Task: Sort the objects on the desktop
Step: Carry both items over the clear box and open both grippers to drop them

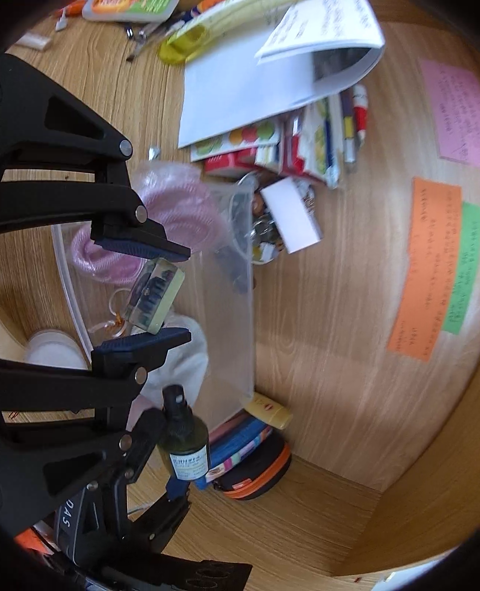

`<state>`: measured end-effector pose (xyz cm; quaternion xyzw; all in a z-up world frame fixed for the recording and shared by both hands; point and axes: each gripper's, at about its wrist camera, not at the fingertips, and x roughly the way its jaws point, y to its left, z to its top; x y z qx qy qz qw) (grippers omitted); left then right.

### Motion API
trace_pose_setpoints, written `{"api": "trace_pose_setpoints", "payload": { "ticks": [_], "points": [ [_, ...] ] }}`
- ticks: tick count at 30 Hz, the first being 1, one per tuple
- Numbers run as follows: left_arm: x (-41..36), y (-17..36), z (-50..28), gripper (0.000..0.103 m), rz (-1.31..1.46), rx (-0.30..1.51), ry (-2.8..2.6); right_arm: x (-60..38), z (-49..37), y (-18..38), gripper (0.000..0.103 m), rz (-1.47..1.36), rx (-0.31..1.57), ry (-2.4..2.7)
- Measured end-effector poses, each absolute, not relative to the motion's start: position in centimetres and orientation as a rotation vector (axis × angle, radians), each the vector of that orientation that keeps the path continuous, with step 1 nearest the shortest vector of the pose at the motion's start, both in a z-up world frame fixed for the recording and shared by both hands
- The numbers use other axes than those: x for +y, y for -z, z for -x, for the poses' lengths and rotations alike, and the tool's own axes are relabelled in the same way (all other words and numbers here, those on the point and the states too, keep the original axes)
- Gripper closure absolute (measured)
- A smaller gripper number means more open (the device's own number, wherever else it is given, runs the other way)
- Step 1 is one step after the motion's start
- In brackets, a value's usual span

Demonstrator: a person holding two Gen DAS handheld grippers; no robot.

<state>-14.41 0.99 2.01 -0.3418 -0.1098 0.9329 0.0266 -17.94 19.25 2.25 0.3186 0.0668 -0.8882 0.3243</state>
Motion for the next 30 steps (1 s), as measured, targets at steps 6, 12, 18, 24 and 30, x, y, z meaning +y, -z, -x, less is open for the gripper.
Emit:
{"api": "trace_pose_setpoints", "payload": {
  "ticks": [6,12,18,24,30],
  "points": [
    [1.4,-0.4,15.4,0.067,1.116,-0.330,-2.844,18.5,17.4,-1.3,0.025,-0.826,0.264,2.344],
    [1.8,0.3,15.7,0.067,1.161,-0.311,-2.835,17.3,16.3,-0.6,0.025,-0.805,0.378,2.357],
    [2.6,0.3,15.3,0.067,1.167,-0.293,-2.835,17.4,16.6,-0.6,0.025,-0.811,0.357,2.362],
    [2.4,0.1,15.2,0.067,1.168,-0.300,-2.830,17.7,17.1,-0.5,0.021,-0.841,0.327,2.368],
    [2.3,-0.4,14.7,0.060,1.121,-0.253,-2.865,17.7,17.1,-0.6,0.021,-0.822,0.362,2.373]
  ]
}}
